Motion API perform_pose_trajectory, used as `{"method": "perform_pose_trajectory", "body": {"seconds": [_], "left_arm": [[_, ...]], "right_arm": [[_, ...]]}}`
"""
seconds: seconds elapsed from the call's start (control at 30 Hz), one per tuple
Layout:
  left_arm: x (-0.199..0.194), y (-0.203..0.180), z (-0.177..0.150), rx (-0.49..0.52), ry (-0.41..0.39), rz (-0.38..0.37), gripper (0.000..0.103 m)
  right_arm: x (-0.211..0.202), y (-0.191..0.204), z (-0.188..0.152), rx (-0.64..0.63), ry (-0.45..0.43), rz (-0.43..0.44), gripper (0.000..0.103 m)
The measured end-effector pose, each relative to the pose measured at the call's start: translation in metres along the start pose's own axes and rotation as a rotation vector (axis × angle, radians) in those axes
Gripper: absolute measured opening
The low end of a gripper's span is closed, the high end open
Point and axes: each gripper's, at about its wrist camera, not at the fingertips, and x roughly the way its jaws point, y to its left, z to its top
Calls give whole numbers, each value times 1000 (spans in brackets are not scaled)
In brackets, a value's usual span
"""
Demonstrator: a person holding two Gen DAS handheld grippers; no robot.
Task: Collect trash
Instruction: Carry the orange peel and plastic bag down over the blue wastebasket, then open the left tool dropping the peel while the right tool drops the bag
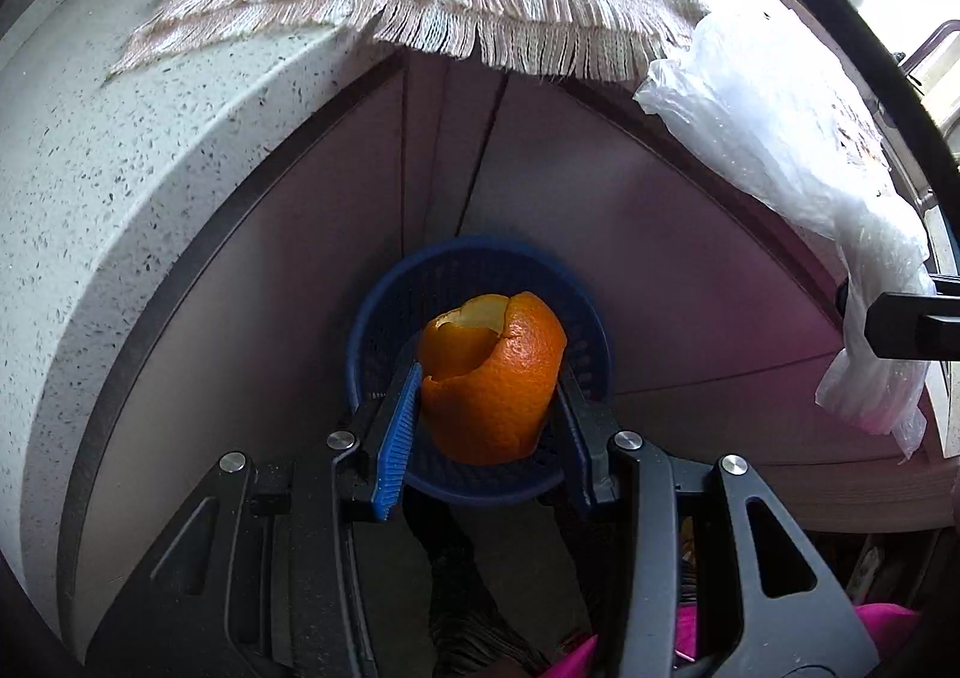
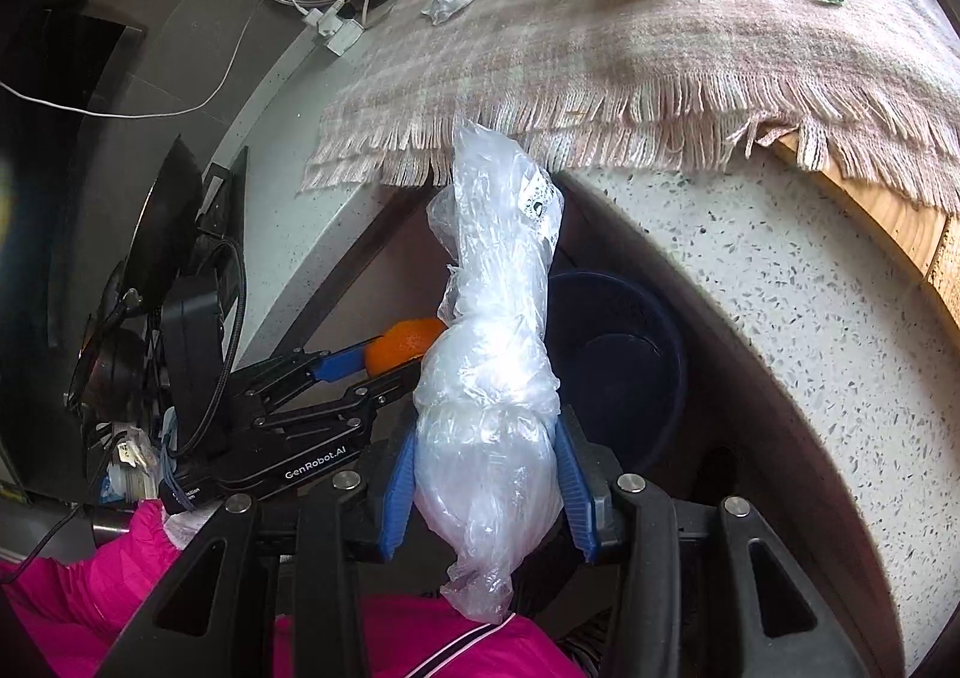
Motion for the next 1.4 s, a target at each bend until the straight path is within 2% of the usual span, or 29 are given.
{"method": "perform_pose_trajectory", "body": {"seconds": [0.37, 0.4, 1.0, 1.2, 1.3, 1.4], "left_arm": [[22, 3, -19, 12, 35, 16, 43], [29, 0, -10, 12, 39, 17, 43], [96, -12, -5, 6, 121, 41, 43], [106, -5, -15, 2, 134, 50, 44], [102, -5, -17, 3, 134, 45, 45], [104, -3, -18, 2, 129, 45, 49]], "right_arm": [[43, -14, -10, 45, 59, -41, 43], [49, -14, -10, 45, 68, -46, 43], [137, -44, -15, 84, 180, -144, 44], [154, -42, -10, 70, 191, -178, 45], [155, -38, -7, 60, 186, -177, 48], [152, -32, -2, 31, 176, -175, 49]]}}
